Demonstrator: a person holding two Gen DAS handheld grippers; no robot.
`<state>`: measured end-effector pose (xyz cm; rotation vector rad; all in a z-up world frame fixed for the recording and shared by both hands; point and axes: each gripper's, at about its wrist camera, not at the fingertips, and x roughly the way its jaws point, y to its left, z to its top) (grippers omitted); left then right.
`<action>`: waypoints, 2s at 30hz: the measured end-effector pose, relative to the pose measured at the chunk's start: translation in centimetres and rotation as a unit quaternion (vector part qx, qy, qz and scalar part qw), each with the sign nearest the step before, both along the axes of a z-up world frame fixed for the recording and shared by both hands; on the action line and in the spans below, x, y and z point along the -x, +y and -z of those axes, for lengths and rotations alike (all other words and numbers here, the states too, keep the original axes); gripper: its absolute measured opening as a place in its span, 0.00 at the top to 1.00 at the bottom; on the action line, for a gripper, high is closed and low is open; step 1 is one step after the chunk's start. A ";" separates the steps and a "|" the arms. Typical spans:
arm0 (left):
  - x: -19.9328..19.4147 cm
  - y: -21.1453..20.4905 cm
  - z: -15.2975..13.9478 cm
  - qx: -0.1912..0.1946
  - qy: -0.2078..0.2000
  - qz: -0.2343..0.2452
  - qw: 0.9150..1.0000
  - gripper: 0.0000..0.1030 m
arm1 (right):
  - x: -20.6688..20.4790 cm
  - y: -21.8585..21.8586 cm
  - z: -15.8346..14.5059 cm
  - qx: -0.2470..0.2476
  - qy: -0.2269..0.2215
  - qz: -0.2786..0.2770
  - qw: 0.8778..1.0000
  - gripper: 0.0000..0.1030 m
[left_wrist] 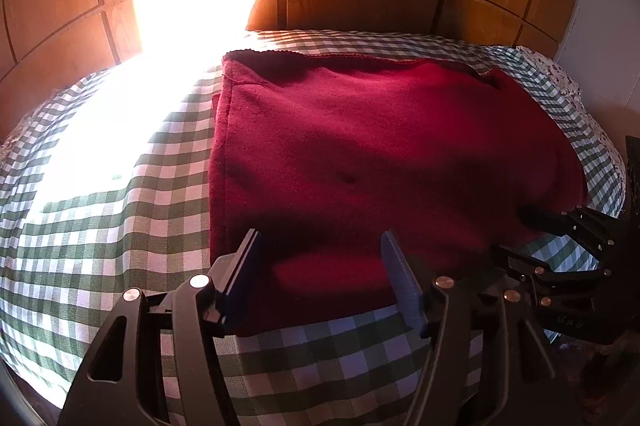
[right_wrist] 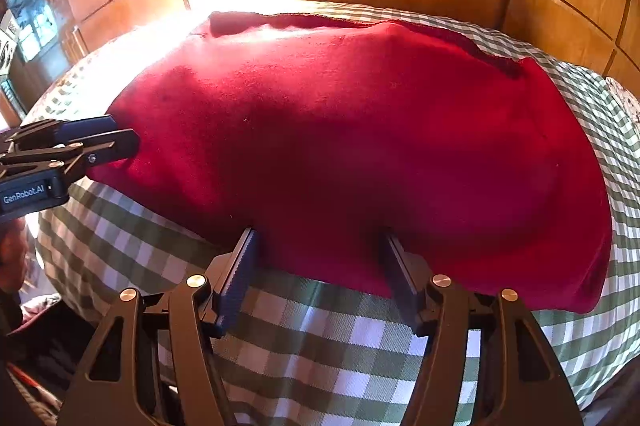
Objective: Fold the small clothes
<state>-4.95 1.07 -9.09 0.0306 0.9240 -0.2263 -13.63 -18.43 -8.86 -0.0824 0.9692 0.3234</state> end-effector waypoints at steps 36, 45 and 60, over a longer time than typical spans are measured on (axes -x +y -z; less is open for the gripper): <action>-12.0 8.5 -0.7 0.182 0.047 -0.081 0.979 0.93 | 0.1 -0.4 0.1 -0.010 -0.007 -0.002 1.000 0.37; -12.7 7.4 2.6 0.119 0.085 -0.101 0.984 0.91 | -0.3 -0.5 -0.5 -0.021 0.009 -0.005 1.000 0.36; -13.7 3.7 -3.3 0.058 -0.028 -0.021 0.998 0.46 | -12.3 -5.9 -7.2 -0.054 -0.046 0.073 0.995 0.47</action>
